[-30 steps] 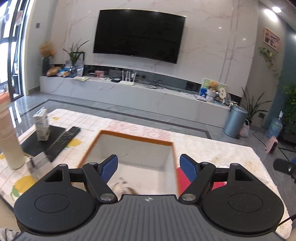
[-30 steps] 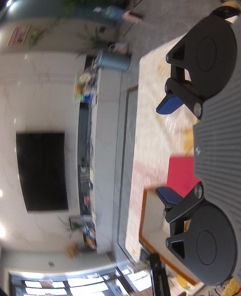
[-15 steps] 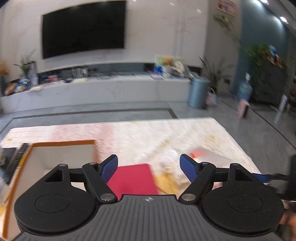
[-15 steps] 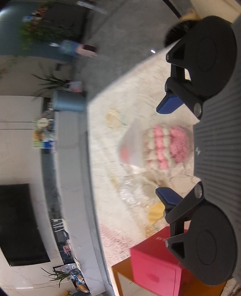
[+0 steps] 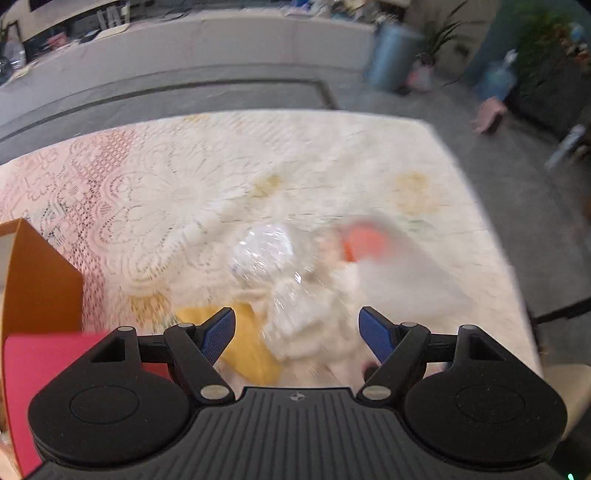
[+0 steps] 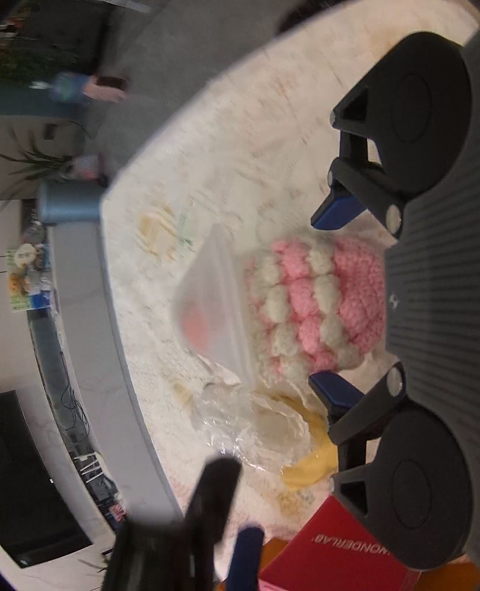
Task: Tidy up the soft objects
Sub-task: 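Grasp the clear plastic bag with the left gripper while the right grasps the pink crochet cup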
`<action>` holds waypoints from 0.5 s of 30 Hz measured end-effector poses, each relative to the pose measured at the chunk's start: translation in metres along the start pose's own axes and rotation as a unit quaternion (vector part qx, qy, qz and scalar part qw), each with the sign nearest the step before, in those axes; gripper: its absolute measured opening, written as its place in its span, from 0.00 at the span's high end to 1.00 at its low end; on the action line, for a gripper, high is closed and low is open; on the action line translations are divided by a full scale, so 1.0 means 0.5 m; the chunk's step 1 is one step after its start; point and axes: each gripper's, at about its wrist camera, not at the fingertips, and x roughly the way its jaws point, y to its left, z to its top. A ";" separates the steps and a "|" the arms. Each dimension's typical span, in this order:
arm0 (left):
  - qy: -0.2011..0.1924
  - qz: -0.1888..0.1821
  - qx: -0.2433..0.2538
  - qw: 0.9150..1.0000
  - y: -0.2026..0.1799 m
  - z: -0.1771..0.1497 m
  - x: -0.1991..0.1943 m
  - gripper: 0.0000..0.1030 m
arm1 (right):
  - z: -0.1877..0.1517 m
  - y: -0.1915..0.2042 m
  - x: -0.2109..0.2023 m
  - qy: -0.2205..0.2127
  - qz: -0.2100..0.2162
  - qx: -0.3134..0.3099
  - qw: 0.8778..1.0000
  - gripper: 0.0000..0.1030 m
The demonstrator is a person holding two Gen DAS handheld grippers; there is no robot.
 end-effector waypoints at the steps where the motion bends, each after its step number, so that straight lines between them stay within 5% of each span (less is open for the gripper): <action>1: 0.006 0.009 -0.002 1.000 -0.002 0.008 0.018 0.13 | -0.001 -0.003 0.008 0.005 0.007 0.006 1.000 0.19; 15: 0.034 0.032 -0.049 0.998 0.008 0.040 0.141 0.13 | -0.019 0.002 0.025 0.016 0.008 -0.008 1.000 0.18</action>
